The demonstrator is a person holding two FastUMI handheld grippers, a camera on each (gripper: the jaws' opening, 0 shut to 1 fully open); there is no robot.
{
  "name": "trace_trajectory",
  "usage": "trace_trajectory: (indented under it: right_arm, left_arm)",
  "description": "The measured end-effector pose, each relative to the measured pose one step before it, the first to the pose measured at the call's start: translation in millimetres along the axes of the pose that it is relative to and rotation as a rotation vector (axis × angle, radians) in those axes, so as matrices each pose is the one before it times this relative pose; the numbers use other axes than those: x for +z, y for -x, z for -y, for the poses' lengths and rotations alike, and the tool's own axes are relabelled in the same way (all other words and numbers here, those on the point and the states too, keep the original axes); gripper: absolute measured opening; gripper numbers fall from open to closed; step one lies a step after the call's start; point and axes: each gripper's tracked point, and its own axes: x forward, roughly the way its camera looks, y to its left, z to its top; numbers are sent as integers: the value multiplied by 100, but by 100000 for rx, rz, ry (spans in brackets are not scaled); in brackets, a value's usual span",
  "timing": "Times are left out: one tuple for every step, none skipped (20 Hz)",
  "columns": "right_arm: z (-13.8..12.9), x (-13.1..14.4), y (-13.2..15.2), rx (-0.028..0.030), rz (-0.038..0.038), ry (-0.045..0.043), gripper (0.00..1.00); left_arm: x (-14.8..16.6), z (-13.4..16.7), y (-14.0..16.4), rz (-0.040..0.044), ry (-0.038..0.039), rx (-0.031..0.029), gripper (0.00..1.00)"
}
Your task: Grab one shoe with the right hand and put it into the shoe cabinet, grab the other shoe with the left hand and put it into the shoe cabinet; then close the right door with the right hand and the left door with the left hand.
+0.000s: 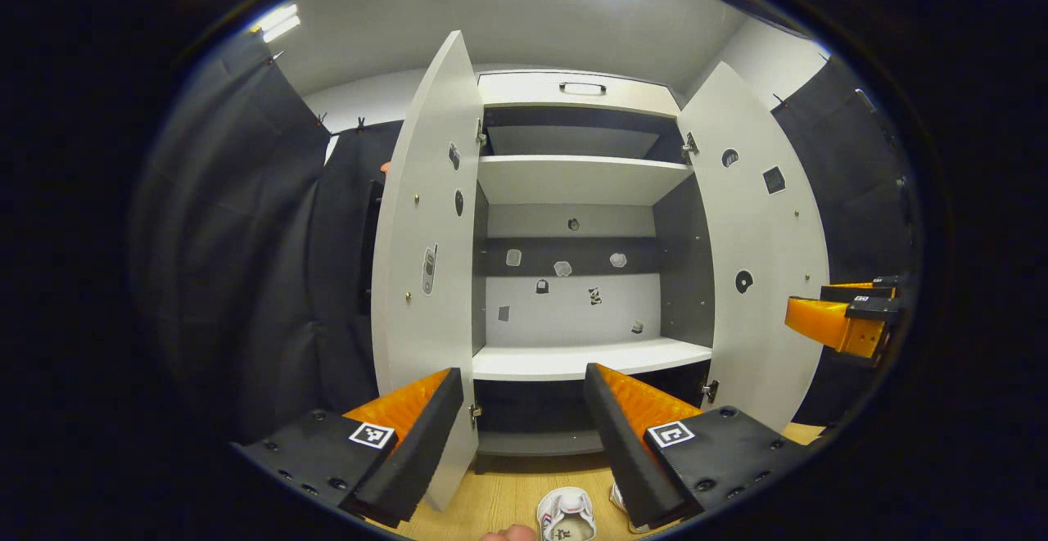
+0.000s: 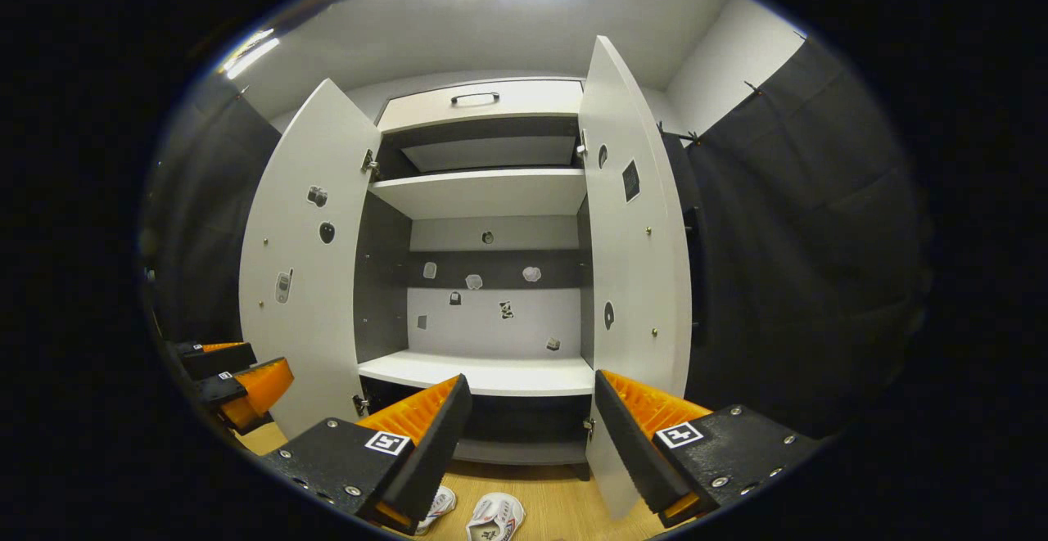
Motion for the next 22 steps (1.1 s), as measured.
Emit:
trace_trajectory:
  right_arm:
    - [-49, 122, 0, 73, 255, 70, 93]
    - [-26, 62, -66, 52, 173, 144, 93]
    - [-112, 122, -62, 204, 113, 174, 93]
    - [-62, 46, -80, 113, 181, 200, 93]
    - [-124, 82, -73, 216, 112, 280, 93]
    - [-80, 79, -261, 107, 73, 417, 93]
    - [-83, 78, -244, 82, 49, 501, 93]
    - [-165, 84, -356, 189, -6, 572, 93]
    - [-226, 12, -369, 329, -188, 653, 93]
    - [-319, -196, -433, 607, -669, 618, 93]
    - [-323, -289, -502, 850, -866, 494, 93]
    - [-435, -501, -414, 978, -866, 598, 93]
    - [-380, -701, -570, 780, -1005, 921, 93]
    - [-338, -1061, -499, 539, -1445, 1240, 93]
    - [-354, -1378, -523, 251, -2101, 1400, 94]
    - [-275, -1548, -573, 285, -2139, 1290, 94]
    - [-358, -1786, -507, 107, -2362, 1359, 93]
    - [-325, -2159, -427, 389, -3088, 1604, 93]
    - [-384, -2358, -456, 632, -3501, 1822, 93]
    - [-379, -2682, -496, 259, -4266, 1528, 93]
    - [-478, -2641, -523, -183, -3569, 847, 93]
    - [-433, -2792, -333, 170, -5128, 530, 93]
  left_arm:
    - [15, -61, 6, 45, -23, 112, 96]
    - [-33, -91, 108, -5, -66, 373, 96]
    - [-32, -113, -49, -74, 78, 367, 96]
    - [-132, -143, -115, -110, 245, 225, 96]
    - [86, -99, 6, -69, 248, 187, 96]
    - [-65, -70, -27, 26, 37, 323, 96]
    - [5, -130, 16, 103, -64, 310, 96]
    - [-4, -47, -164, 120, -62, 263, 96]
    - [-9, -114, -15, 148, -15, 353, 96]
    - [65, -51, -62, 234, 101, 328, 96]
    - [-51, -24, -85, 66, 119, 296, 96]
    - [-85, -56, -57, -46, 28, 200, 96]
    - [-97, -15, -15, -30, -78, 191, 96]
    - [-25, -76, -16, -20, -114, 284, 96]
    - [-144, -83, 33, -107, 57, 262, 96]
    - [21, -70, -13, -151, 204, 143, 96]
    - [-182, -39, 58, -162, 234, 121, 96]
    - [-104, -88, -4, -216, 140, 170, 96]
    - [-141, -176, 4, -252, -25, 349, 96]
    - [-34, -160, 45, -258, -40, 413, 96]
    - [-117, -175, -53, -222, 88, 422, 96]
    - [-82, -223, 82, -108, 213, 338, 96]
